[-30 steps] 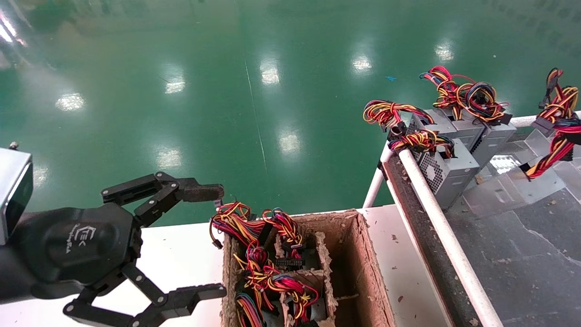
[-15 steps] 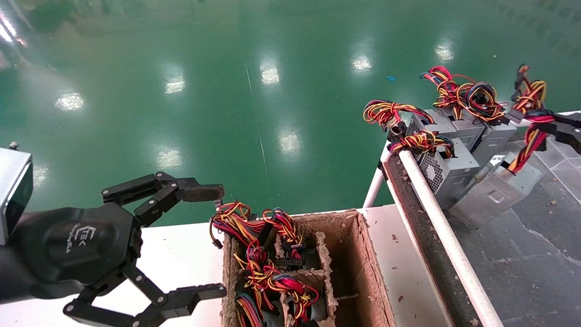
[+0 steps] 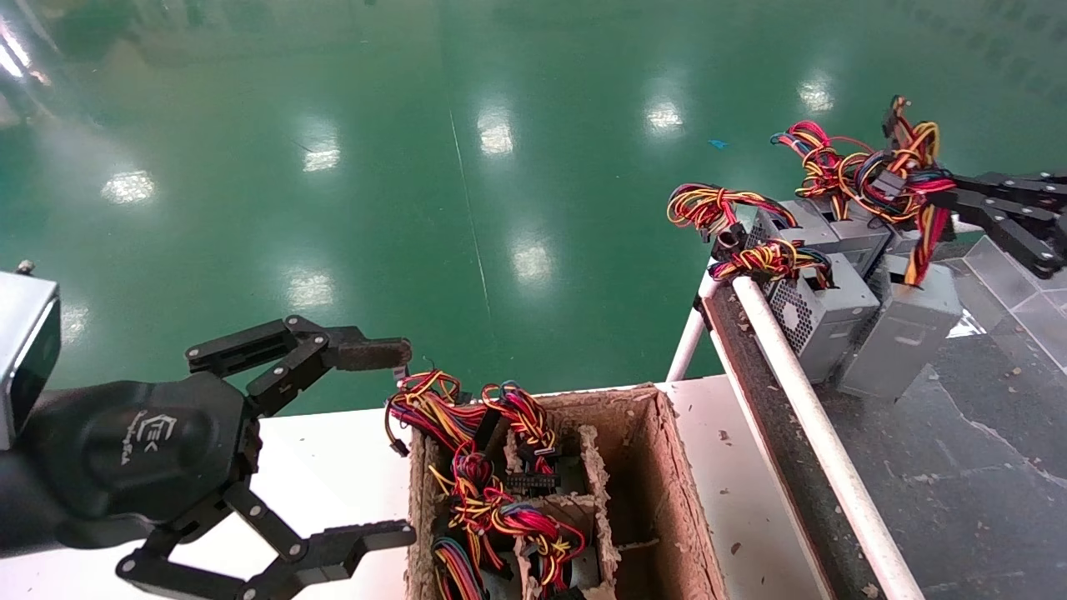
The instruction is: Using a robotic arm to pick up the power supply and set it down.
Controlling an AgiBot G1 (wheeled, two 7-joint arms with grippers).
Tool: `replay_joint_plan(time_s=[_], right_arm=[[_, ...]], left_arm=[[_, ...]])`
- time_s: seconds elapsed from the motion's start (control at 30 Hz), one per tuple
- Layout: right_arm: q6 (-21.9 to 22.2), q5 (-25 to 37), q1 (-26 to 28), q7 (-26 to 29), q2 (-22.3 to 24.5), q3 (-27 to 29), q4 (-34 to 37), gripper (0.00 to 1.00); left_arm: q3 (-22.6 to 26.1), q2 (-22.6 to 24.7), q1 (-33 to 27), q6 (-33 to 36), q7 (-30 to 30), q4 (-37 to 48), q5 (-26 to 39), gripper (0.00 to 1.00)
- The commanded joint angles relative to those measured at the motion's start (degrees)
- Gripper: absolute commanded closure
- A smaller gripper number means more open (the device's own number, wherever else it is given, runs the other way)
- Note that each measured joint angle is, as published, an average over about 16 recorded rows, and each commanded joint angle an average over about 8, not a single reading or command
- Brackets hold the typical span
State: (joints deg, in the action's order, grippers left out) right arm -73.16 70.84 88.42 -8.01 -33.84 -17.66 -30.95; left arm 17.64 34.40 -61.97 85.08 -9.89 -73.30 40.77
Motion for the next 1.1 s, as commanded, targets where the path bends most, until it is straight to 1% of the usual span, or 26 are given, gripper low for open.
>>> replay_joint_plan(time_s=[0.03,0.1,0.37,0.67,0.83,0.97,1.1], right_arm=[[0.2,1.4,2.0,-0.5,-1.3,-0.8,1.6,1.0],[0.1,2.3,3.7,-1.3,-2.4,-1.4,3.4,1.0],[-0.9,4.6,8.3,-4.5,-5.6,-3.0,9.9,0.0],[-2.5,5.3,11.0,-7.4,-6.5,-3.5,15.3,0.0],[-4.1,5.2,12.0,-8.6,-6.4,-3.4,17.4,0.0],[-5.6,4.6,12.3,-9.2,-6.4,-3.0,18.3,0.0],[-6.3,3.4,11.4,-8.8,-6.3,-2.7,17.2,0.0]], left_arm=[[0.0,0.0,0.0,0.0,0.0,0.0,0.0,0.0],[0.0,0.0,0.0,0.0,0.0,0.0,0.0,0.0],[0.0,0.0,0.0,0.0,0.0,0.0,0.0,0.0],[0.1,0.0,0.0,0.0,0.0,0.0,0.0,0.0],[0.1,0.0,0.0,0.0,0.0,0.0,0.0,0.0],[0.1,0.0,0.0,0.0,0.0,0.0,0.0,0.0],[0.1,0.0,0.0,0.0,0.0,0.0,-0.1,0.0]])
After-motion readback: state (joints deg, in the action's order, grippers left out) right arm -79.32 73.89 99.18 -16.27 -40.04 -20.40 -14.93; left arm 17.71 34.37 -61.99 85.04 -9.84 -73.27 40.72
